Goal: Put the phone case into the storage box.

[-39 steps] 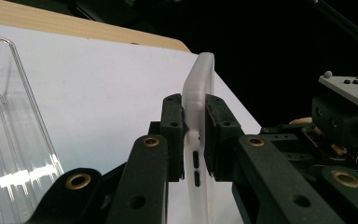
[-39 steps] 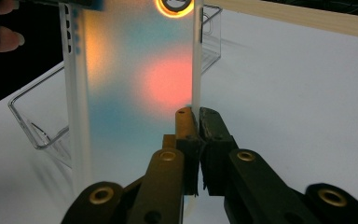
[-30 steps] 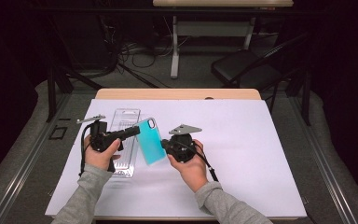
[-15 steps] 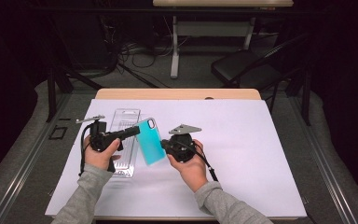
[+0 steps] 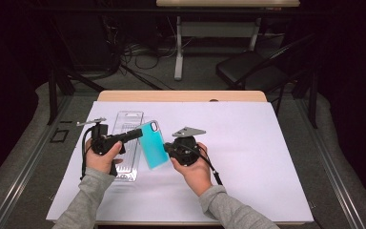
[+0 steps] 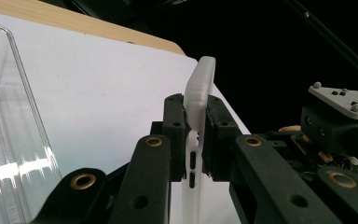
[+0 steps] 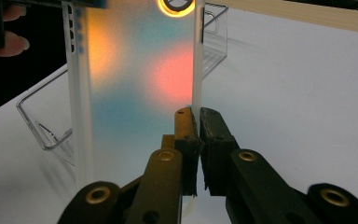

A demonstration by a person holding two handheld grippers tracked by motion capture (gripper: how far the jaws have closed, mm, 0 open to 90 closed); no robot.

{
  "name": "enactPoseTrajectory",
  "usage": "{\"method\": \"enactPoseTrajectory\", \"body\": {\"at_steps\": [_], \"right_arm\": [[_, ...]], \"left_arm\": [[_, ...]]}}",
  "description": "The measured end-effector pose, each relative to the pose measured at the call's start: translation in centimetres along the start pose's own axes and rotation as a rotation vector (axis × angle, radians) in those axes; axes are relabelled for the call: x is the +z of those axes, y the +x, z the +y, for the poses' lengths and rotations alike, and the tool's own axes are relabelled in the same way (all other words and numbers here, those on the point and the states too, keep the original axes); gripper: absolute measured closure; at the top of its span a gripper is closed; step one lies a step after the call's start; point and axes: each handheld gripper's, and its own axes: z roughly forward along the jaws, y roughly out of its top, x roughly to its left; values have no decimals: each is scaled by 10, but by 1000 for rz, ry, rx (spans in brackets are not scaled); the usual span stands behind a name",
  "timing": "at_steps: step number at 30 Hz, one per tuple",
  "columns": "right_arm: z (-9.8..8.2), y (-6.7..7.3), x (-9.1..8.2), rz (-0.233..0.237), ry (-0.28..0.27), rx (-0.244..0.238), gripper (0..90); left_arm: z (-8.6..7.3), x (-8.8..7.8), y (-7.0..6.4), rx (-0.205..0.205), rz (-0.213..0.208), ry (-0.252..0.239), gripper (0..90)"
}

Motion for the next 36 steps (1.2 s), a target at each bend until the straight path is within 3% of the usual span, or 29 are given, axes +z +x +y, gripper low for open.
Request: {"method": "enactPoseTrajectory", "body": {"at_steps": [25, 36], "right_arm": [[0, 1, 1, 23, -6, 4, 822], [3, -1, -8, 55, -23, 4, 705]], "left_arm": [[0, 0, 3, -8, -6, 5, 813], [0, -1, 2, 7, -16, 2, 814]]}}
